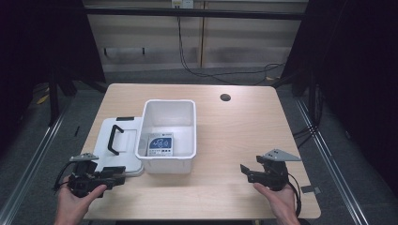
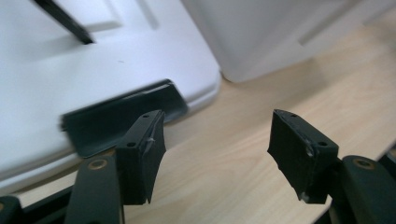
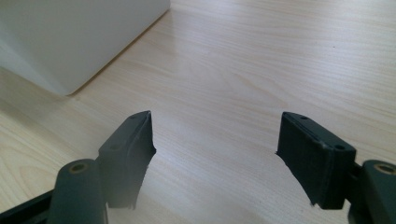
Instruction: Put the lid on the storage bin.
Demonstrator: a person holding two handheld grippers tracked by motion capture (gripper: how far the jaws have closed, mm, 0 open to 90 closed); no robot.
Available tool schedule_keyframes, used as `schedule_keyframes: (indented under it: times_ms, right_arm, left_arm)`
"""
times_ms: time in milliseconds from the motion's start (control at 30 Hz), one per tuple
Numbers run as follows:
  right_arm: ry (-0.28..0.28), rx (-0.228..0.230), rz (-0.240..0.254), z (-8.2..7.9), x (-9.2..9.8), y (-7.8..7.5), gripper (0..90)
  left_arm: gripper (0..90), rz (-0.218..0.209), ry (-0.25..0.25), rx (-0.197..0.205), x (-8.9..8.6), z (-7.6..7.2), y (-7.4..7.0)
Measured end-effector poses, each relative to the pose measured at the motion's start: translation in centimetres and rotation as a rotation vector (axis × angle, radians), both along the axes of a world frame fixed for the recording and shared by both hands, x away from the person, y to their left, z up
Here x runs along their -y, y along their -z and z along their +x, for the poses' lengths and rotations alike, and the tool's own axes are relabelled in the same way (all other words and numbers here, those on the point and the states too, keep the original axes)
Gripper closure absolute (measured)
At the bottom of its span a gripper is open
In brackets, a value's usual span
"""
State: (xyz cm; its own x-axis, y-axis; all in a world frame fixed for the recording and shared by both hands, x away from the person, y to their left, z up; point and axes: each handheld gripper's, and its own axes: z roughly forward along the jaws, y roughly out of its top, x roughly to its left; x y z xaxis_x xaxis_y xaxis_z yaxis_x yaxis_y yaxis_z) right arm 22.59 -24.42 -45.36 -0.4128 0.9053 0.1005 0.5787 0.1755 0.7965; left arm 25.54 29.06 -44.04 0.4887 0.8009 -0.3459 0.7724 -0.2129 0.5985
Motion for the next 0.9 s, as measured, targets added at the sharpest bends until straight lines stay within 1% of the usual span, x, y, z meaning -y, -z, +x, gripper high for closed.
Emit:
schedule_keyframes:
  times_ms: [33, 100, 133, 167, 233, 267, 367, 400, 467, 533, 567, 600, 633, 700, 733, 767, 800, 833, 900]
  right_arm:
    - [0.000, -0.004, 0.008, -0.1, 0.1, 0.0, 27.5]
    - [0.004, -0.022, 0.031, 0.0, 0.2, 0.1, 27.5]
    - [0.004, -0.022, 0.031, 0.0, 0.2, 0.1, 27.5]
    - [0.017, -0.018, 0.046, -0.1, 0.5, 0.0, 27.4]
    - [0.019, -0.011, 0.060, -0.2, 0.5, -0.1, 27.5]
    - [0.007, -0.003, 0.070, -0.3, 0.5, -0.2, 27.6]
    - [0.000, 0.006, 0.056, -0.6, 0.3, -0.3, 27.6]
    - [-0.017, 0.000, 0.052, -0.6, 0.0, -0.4, 27.6]
    - [-0.030, -0.009, 0.044, -0.8, -0.4, -0.7, 27.0]
    - [-0.051, -0.019, 0.035, -1.1, -0.7, -0.9, 23.0]
    - [-0.059, -0.017, 0.017, -1.3, -0.8, -0.9, 22.9]
    - [-0.062, -0.009, 0.010, -1.5, -0.7, -0.8, 22.8]
    - [-0.061, -0.001, 0.021, -1.6, -0.6, -0.7, 22.5]
    - [-0.038, 0.013, 0.051, -1.6, -0.1, -0.9, 22.3]
    - [-0.038, 0.013, 0.051, -1.6, -0.1, -0.9, 22.3]
    - [-0.012, 0.022, 0.084, -1.6, 0.4, -1.0, 21.8]
    - [-0.007, 0.022, 0.089, -1.6, 0.5, -1.0, 21.8]
    - [-0.003, 0.018, 0.094, -1.7, 0.6, -1.0, 21.7]
    - [0.000, 0.013, 0.101, -1.8, 0.8, -1.0, 21.5]
  left_arm:
    - [35.6, -0.006, -0.009, -0.008, 0.0, 0.2, -0.1]
    - [36.9, -0.019, -0.004, -0.005, 0.1, 0.4, -0.3]
    - [37.0, -0.019, -0.004, -0.005, 0.1, 0.4, -0.3]
    - [37.0, -0.019, 0.000, -0.014, 0.1, 0.6, -0.3]
    - [37.0, -0.026, -0.001, -0.018, 0.0, 0.6, -0.5]
    - [37.0, -0.031, 0.008, -0.020, -0.2, 0.6, -0.7]
    - [37.1, -0.036, 0.000, -0.011, -0.5, 0.5, -1.0]
    - [40.4, -0.037, -0.007, -0.008, -0.6, 0.6, -1.2]
    - [41.0, -0.027, -0.008, -0.005, -0.7, 0.8, -1.3]
    - [42.1, -0.019, -0.018, -0.004, -0.5, 1.0, -1.5]
    - [42.3, -0.014, -0.016, -0.002, -0.4, 1.1, -1.7]
    - [42.8, -0.007, -0.008, 0.003, -0.3, 1.3, -1.9]
    - [43.5, 0.002, -0.002, 0.006, -0.1, 1.4, -2.1]
    - [45.1, -0.001, 0.008, 0.015, 0.0, 1.6, -2.6]
    - [48.3, -0.001, 0.008, 0.015, 0.0, 1.6, -2.6]
    - [54.0, 0.008, 0.026, 0.040, 0.0, 1.7, -3.1]
    - [54.6, 0.004, 0.017, 0.047, 0.0, 1.7, -3.3]
    - [53.4, 0.001, 0.012, 0.052, -0.1, 1.8, -3.5]
    - [54.6, -0.011, 0.012, 0.051, -0.3, 2.0, -3.9]
